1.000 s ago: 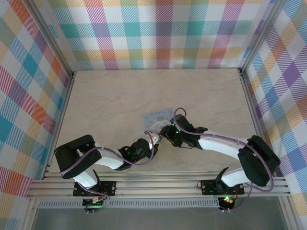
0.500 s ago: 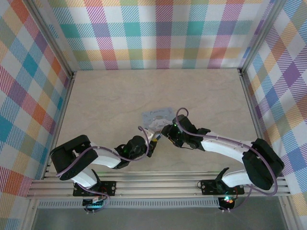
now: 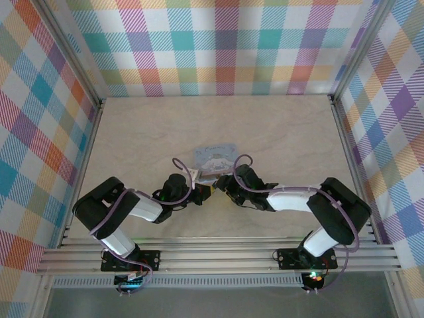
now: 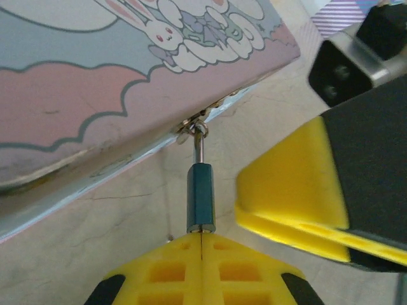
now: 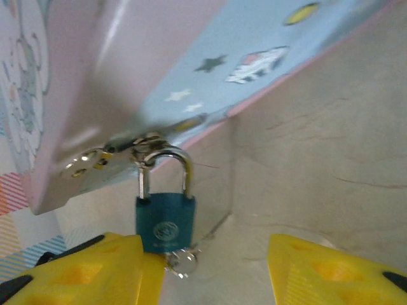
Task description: Unlock the padlock with the key
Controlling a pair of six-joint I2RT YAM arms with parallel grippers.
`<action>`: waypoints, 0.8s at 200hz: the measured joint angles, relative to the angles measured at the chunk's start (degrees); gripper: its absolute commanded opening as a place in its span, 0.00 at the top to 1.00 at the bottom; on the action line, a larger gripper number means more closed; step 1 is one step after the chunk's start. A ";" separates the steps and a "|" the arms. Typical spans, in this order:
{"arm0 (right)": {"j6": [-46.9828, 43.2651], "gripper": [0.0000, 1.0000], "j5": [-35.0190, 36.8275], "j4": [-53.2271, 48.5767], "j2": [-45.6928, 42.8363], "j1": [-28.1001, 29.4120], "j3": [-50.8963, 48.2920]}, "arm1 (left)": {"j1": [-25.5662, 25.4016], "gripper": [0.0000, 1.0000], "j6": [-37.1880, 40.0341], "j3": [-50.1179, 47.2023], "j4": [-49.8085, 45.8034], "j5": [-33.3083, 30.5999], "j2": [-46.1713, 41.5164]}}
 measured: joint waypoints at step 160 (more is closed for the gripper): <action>-0.76 0.57 -0.61 1.90 5.25 -0.48 5.62 | 1.27 1.00 -2.08 -0.02 0.81 4.17 0.11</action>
